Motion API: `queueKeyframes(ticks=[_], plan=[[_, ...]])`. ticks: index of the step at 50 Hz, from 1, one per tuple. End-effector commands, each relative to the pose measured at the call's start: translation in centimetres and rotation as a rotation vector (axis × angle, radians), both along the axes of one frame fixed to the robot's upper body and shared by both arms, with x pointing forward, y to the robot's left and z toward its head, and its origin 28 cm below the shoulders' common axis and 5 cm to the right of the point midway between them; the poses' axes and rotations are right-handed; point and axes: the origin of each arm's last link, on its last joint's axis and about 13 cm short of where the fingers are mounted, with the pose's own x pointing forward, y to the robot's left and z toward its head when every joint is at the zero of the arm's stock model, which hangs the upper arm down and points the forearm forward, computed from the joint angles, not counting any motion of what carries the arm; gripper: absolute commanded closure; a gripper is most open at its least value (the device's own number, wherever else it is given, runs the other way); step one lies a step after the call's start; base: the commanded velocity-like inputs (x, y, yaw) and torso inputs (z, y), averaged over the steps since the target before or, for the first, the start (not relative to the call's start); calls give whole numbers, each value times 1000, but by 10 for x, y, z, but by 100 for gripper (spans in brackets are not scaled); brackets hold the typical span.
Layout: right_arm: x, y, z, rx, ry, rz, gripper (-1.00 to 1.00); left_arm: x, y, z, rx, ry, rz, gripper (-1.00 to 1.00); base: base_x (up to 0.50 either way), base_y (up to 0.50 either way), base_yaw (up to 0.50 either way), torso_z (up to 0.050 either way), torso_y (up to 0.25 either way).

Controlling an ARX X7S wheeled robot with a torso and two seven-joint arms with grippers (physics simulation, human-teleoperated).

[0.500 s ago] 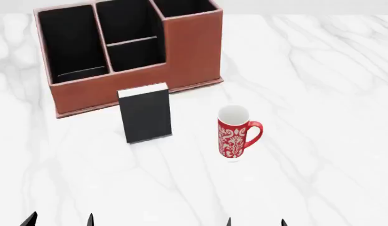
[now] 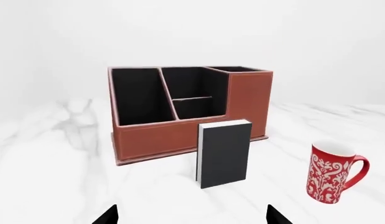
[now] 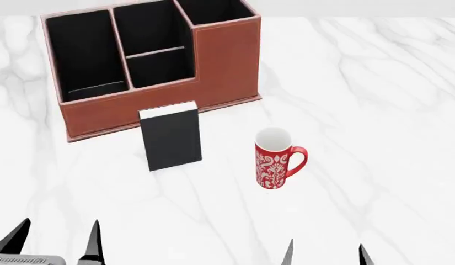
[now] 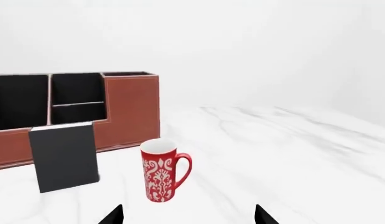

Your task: Pick up the book and place it in the front compartment of the caddy.

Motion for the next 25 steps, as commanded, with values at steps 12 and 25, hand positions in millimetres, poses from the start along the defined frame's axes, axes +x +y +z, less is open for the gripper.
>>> queueKeyframes(ticks=[12,25], plan=[[-43,-27,64,10,-257,-248,-100,9,10,53,-10,-136,-17,-100,125,27,0,0,0],[-51,-30,64,40,-309,-232,-100,10,18,56,-51,-189,-49,-100,136,17,0,0,0]])
